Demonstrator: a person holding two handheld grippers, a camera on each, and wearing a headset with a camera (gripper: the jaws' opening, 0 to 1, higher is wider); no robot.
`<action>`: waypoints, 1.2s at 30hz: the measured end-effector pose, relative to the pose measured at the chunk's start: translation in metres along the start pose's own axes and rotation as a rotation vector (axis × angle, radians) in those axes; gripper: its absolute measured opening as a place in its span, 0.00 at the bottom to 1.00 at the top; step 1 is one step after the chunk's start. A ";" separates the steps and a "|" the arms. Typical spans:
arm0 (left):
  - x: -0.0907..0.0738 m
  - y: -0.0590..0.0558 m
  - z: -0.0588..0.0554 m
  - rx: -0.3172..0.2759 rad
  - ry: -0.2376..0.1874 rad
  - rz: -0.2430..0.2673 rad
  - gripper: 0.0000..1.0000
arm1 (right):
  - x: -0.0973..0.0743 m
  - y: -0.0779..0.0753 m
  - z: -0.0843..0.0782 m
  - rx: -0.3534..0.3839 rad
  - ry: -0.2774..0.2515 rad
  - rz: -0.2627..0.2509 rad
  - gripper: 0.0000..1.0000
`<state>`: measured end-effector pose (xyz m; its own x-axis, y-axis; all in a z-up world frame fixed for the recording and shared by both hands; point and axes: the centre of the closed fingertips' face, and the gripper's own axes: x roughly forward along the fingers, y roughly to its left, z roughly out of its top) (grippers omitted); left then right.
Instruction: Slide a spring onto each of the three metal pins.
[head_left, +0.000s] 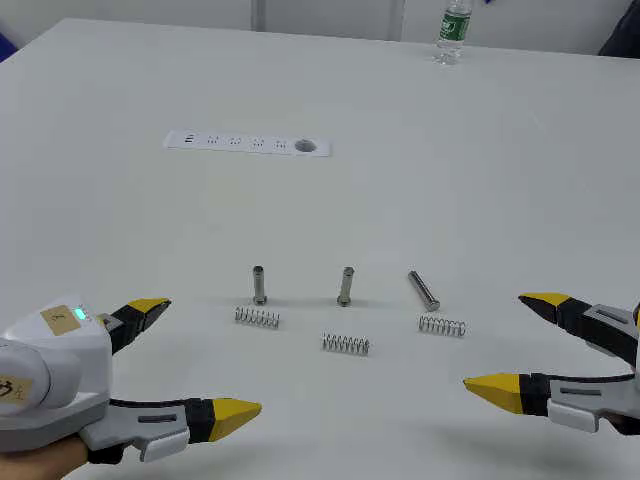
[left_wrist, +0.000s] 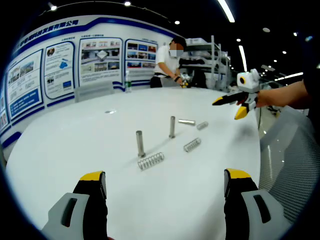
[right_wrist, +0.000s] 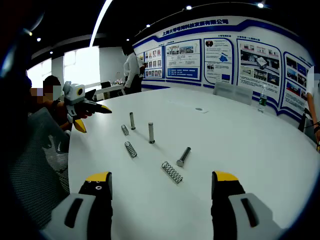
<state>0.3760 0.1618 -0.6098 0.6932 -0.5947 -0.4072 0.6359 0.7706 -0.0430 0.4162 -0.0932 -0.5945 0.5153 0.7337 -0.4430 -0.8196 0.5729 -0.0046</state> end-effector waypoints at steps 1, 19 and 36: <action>0.000 0.000 0.000 0.000 0.001 0.000 1.00 | 0.000 0.000 0.000 0.001 0.000 -0.001 0.83; 0.000 0.001 -0.002 -0.009 0.006 0.006 1.00 | -0.001 -0.001 -0.002 0.016 0.011 -0.009 0.82; 0.001 -0.001 -0.001 -0.010 0.006 0.005 1.00 | -0.001 -0.012 0.007 0.042 0.010 -0.025 0.78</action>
<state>0.3762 0.1606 -0.6112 0.6941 -0.5899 -0.4126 0.6292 0.7756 -0.0506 0.4271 -0.0984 -0.5881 0.5332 0.7151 -0.4520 -0.7950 0.6062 0.0213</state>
